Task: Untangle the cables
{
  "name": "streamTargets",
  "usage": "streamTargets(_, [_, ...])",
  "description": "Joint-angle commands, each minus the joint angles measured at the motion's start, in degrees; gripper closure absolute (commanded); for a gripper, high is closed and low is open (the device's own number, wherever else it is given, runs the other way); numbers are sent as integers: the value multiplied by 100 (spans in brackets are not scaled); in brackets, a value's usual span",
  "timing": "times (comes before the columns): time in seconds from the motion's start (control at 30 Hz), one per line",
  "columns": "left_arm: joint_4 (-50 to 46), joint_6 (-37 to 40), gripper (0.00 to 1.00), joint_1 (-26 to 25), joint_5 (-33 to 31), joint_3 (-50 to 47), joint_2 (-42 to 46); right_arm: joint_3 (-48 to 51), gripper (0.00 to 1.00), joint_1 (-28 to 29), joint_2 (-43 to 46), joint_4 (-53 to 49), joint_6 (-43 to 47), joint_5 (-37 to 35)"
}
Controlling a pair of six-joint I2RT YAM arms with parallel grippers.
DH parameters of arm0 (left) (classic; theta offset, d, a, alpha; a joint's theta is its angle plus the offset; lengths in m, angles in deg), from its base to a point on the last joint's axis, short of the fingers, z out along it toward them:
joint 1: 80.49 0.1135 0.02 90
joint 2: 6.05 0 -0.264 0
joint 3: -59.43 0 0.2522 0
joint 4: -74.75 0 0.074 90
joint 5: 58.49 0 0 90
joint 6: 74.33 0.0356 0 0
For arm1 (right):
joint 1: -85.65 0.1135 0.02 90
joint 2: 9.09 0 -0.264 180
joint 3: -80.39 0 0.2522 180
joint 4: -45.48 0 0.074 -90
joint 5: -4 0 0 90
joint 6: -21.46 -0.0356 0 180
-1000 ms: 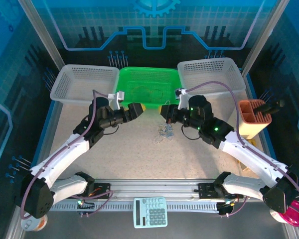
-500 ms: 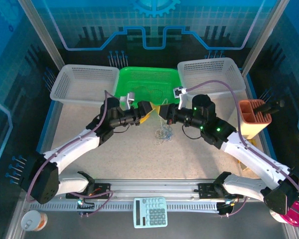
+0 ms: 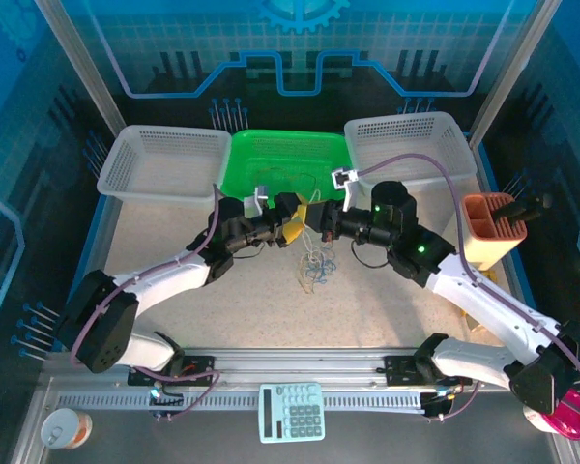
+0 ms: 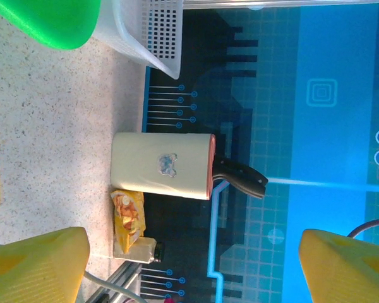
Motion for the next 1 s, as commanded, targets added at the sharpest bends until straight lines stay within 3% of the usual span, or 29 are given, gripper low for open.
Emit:
streamTargets(0.0, [481, -167, 13, -79, -112, -163, -61, -317, 100, -63, -47, 225, 62, 239])
streamTargets(0.63, [908, 25, 13, -89, -114, -683, -416, -1391, 100, -130, -227, 495, 50, 539])
streamTargets(0.77, [289, 627, 13, -68, -104, -610, -121, -1171, 100, -236, -132, 466, 14, 455])
streamTargets(0.97, [-1926, 2747, 11, -49, -584, -291, 875, -960, 100, -335, 18, 344, -9, 359])
